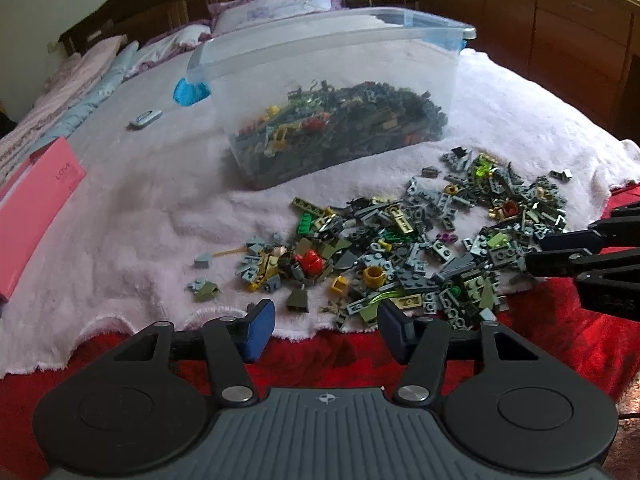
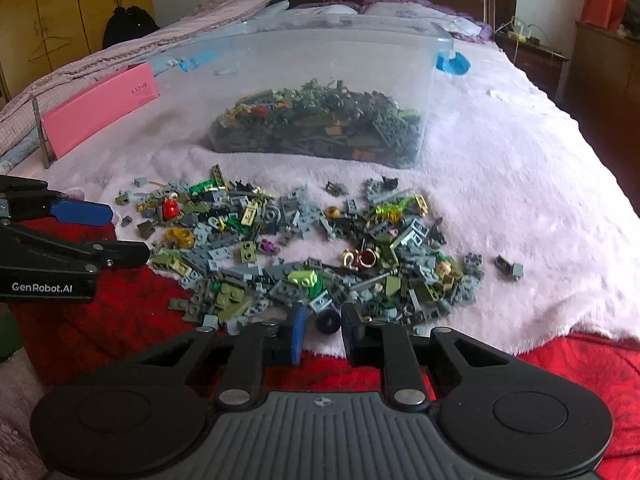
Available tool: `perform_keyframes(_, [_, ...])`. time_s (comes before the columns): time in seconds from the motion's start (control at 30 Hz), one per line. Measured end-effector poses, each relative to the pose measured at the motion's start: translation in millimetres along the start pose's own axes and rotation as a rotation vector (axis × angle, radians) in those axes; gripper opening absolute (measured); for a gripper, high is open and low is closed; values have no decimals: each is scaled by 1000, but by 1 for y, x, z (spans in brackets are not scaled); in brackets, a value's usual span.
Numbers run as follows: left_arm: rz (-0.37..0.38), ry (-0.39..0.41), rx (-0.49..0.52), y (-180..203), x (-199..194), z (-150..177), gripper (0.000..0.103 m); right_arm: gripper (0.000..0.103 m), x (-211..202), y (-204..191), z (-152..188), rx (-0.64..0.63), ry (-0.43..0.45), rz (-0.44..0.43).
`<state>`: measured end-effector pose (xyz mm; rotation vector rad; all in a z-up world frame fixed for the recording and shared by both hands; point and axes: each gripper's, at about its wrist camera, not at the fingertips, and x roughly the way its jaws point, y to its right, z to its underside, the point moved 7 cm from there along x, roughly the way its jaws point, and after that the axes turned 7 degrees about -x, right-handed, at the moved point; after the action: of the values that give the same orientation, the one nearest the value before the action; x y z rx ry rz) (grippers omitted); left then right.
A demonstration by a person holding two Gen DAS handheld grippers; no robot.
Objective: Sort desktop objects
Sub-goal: 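Lower both open tools back into the loose Lego pile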
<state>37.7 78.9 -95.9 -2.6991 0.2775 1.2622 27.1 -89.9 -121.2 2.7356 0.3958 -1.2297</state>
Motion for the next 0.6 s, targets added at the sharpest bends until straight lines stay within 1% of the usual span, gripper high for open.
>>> perform_keyframes(0.1, [-7,2,-7,-3,2,0,55,23,-1,2,1,2,7,7])
perform_keyframes(0.13, [-10,1,-9,-4,3,1,53,23,-1,2,2,3,10,10])
perform_keyframes(0.2, [-12,-6,-17,-7,8,1,45,23,0,3,4,3,8,15])
perform_keyframes(0.23, [-10,-11,-23,-8,10,1,38,23,0,3,5,4,4,16])
perform_keyframes(0.27, [-6,-16,-30,-10,14,1,34,23,1,4,6,6,2,16])
perform_keyframes(0.6, [-31,-36,-57,-21,38,-2,34,24,4,5,12,24,-4,9])
